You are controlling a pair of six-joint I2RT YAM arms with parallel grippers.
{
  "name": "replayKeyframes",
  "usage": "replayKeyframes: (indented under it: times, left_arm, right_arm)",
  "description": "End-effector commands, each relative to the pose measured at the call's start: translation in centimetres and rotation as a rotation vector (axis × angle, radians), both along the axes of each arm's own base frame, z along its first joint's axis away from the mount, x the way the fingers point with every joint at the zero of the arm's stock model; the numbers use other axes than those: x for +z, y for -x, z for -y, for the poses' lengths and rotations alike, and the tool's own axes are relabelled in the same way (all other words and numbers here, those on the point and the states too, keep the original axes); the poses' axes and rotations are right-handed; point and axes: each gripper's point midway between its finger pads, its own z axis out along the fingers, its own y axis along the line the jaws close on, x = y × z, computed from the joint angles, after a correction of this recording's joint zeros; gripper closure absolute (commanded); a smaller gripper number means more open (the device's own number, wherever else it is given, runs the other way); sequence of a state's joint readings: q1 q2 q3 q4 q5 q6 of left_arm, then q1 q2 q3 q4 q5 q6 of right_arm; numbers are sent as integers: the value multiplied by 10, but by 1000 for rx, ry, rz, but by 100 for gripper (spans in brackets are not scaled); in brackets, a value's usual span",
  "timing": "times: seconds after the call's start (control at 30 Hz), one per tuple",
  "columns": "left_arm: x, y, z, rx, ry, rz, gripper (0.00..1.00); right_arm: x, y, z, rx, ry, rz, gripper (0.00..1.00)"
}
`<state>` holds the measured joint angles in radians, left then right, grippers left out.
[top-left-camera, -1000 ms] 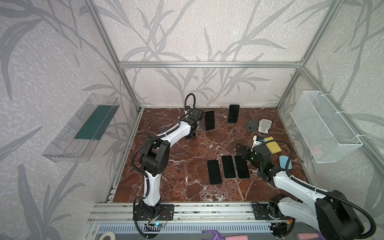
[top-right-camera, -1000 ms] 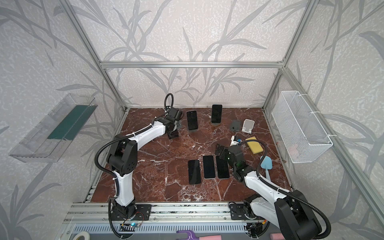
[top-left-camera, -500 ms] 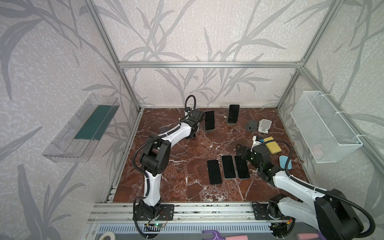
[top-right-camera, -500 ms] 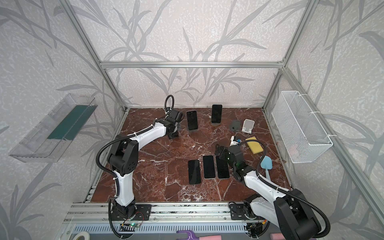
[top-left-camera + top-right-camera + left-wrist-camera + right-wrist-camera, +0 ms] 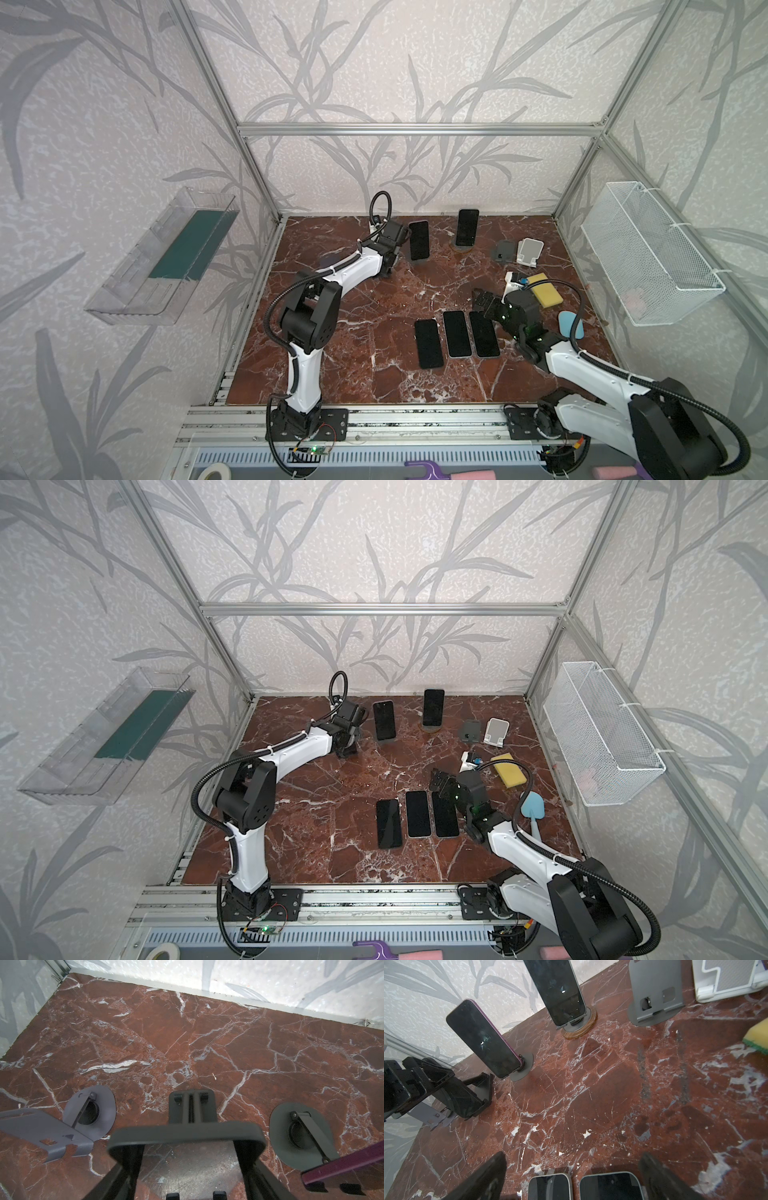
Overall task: Remove the phone from the phone stand
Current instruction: 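Lift the black phone off the black stand with the left gripper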
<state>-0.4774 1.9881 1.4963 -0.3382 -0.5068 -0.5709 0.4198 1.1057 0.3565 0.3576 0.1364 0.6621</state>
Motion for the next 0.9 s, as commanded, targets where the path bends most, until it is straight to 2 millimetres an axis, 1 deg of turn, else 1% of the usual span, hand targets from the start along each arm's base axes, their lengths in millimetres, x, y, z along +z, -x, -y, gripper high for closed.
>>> replayKeyframes:
  times: [0.0, 0.27, 0.53, 0.87]
  left_arm:
    - [7, 8, -6, -8, -25, 2, 33]
    - [20, 13, -4, -43, 0, 29, 35]
    - [36, 14, 5, -103, 31, 42, 37]
    - [53, 21, 7, -138, 46, 65, 39]
  right_arm:
    - [11, -5, -3, 4, -3, 29, 1]
    - [8, -5, -3, 3, 4, 23, 1]
    - [9, -6, -3, 4, 8, 27, 1]
    - [7, -6, -4, 7, 11, 22, 1]
